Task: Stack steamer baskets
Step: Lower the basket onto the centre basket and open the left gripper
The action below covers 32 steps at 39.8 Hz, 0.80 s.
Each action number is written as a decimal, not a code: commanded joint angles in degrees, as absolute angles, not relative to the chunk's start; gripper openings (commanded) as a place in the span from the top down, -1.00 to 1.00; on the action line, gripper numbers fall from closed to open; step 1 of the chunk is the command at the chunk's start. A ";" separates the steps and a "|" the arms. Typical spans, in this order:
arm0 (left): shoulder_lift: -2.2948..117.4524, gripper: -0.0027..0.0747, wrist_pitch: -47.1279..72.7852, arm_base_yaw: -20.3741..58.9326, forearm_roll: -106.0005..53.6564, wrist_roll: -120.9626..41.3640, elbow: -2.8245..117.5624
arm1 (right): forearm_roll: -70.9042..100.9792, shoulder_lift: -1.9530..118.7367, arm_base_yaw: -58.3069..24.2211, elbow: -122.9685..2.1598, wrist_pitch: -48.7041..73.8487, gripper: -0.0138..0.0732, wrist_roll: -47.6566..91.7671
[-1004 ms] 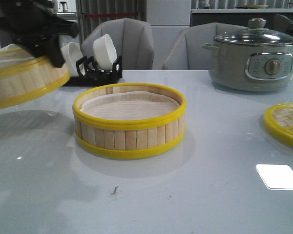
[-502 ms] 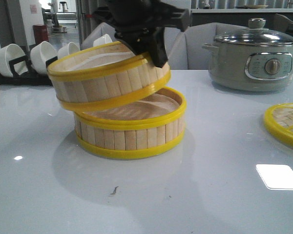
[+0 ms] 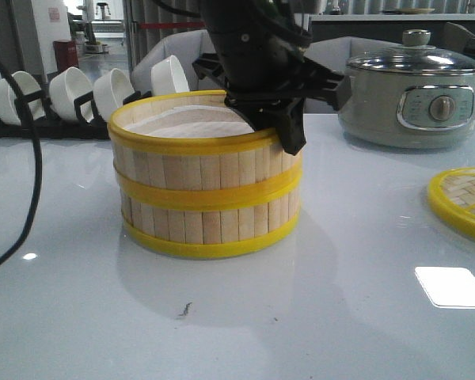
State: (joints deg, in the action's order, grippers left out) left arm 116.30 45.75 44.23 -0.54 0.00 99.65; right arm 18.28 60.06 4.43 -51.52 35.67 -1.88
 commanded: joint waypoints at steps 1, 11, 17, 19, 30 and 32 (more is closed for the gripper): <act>113.33 0.70 42.00 44.90 -0.89 -0.31 101.90 | 19.45 59.33 4.61 -53.69 31.75 -0.34 -1.91; 113.39 0.69 41.96 44.90 -0.86 -0.31 102.27 | 19.45 59.33 4.61 -53.69 31.75 -0.34 -1.91; 113.39 0.59 42.33 44.90 -0.86 -0.31 103.37 | 19.45 59.33 4.61 -53.69 31.75 -0.34 -1.91; 113.39 0.48 42.61 44.90 -0.75 -0.31 103.77 | 19.45 59.33 4.61 -53.69 31.75 -0.34 -1.91; 113.39 -0.14 44.19 44.90 4.70 0.00 104.23 | 19.45 59.33 4.61 -53.69 32.21 -0.34 -1.91; 113.39 -0.14 44.32 44.90 4.81 0.00 104.23 | 19.45 59.33 4.61 -53.69 32.28 -0.34 -1.91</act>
